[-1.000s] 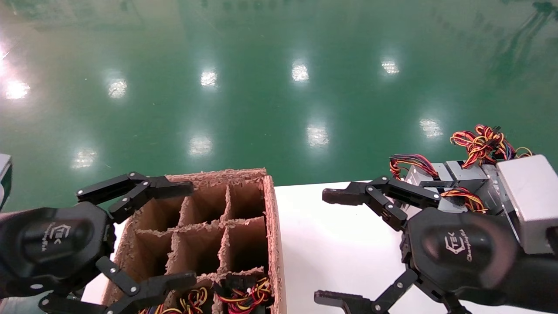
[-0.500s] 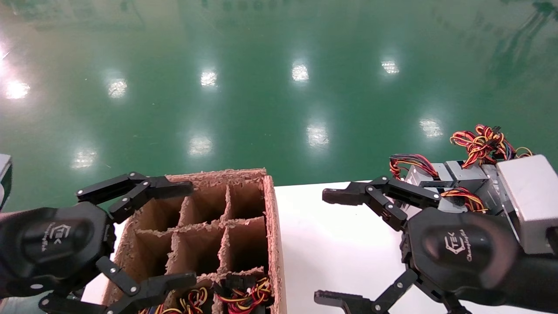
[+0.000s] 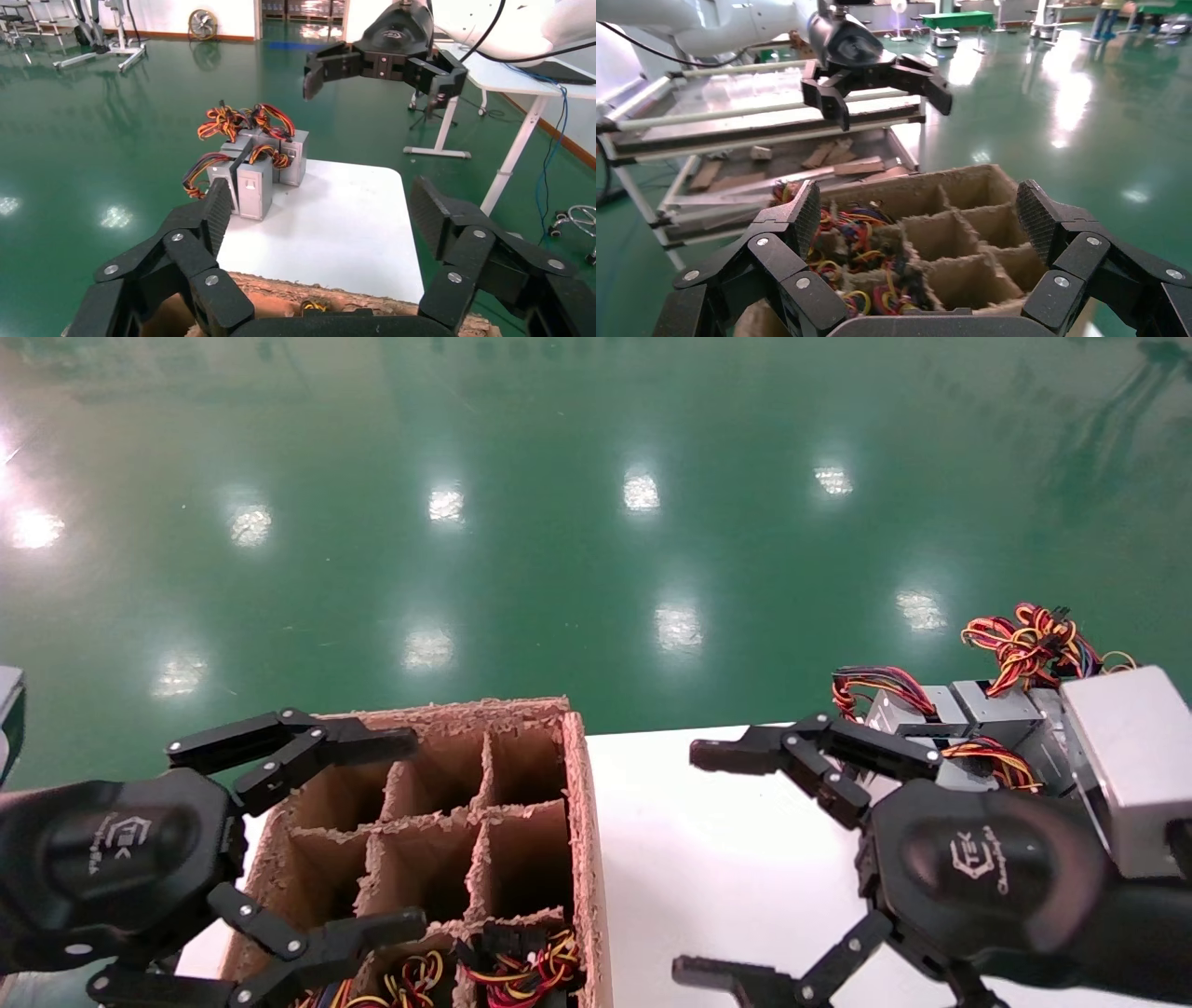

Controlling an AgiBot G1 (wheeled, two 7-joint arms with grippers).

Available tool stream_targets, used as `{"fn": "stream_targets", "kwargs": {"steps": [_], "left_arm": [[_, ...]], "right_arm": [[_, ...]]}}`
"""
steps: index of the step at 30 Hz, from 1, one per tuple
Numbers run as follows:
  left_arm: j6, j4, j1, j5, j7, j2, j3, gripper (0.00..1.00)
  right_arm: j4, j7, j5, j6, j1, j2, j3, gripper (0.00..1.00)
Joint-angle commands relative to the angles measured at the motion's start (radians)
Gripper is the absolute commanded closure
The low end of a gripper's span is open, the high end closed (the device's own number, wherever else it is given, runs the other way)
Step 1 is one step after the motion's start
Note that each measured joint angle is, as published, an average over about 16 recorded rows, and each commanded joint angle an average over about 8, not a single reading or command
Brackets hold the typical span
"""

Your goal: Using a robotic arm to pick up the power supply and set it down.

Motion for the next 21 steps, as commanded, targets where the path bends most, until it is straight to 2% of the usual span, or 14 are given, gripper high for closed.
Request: {"fn": "stream_targets", "kwargs": {"steps": [1,8,21], "left_arm": [[0.000,0.000,0.000,0.000,0.000,0.000,0.000,1.00],[0.000,0.000,0.000,0.000,0.000,0.000,0.000,1.00],[0.000,0.000,0.000,0.000,0.000,0.000,0.000,1.00]], "right_arm": [[0.001,-0.001,-0.005,-0.006,0.000,0.000,-0.004,0.00],[-0.003,0.012,-0.105,-0.038,0.044,-0.048,-0.088,0.00],[0.015,0.047,-0.280,-0.022,0.125,-0.183,-0.237,0.00]]}}
